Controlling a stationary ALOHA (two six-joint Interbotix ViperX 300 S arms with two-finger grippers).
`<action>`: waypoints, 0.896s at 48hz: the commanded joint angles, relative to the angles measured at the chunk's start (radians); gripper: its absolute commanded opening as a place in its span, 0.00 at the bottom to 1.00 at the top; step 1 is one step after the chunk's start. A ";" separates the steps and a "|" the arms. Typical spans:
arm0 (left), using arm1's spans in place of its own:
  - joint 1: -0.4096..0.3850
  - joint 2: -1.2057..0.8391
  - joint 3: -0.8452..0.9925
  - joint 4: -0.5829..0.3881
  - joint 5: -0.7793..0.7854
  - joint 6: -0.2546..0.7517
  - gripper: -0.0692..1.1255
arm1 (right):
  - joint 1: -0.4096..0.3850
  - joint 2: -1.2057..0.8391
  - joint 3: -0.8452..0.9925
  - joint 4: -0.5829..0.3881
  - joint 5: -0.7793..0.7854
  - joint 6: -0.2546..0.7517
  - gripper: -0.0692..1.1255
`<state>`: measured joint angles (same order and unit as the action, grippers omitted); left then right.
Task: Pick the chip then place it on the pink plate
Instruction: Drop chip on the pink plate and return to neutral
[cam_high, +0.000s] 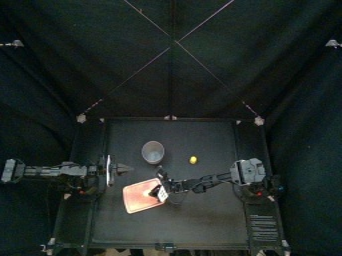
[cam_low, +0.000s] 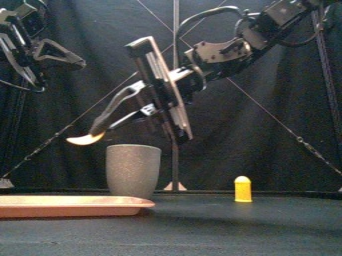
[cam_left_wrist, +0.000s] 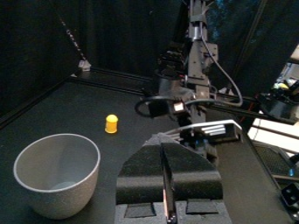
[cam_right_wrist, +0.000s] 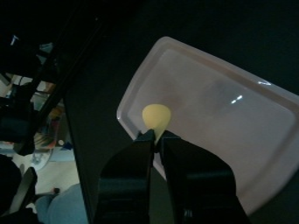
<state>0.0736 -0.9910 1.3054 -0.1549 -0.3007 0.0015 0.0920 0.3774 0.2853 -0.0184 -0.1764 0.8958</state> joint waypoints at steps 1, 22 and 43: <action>0.002 0.002 -0.014 0.002 -0.003 0.000 0.06 | 0.002 0.038 -0.092 -0.009 -0.002 0.000 0.51; -0.003 0.003 -0.008 0.003 -0.003 -0.002 0.06 | 0.008 0.098 -0.137 -0.075 0.092 -0.003 0.95; -0.005 0.003 0.000 0.000 -0.003 -0.005 0.06 | -0.006 -0.117 -0.008 -0.129 0.020 -0.014 0.94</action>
<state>0.0706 -0.9910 1.3177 -0.1549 -0.3007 -0.0015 0.0936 0.3436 0.2669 -0.1365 -0.1243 0.8836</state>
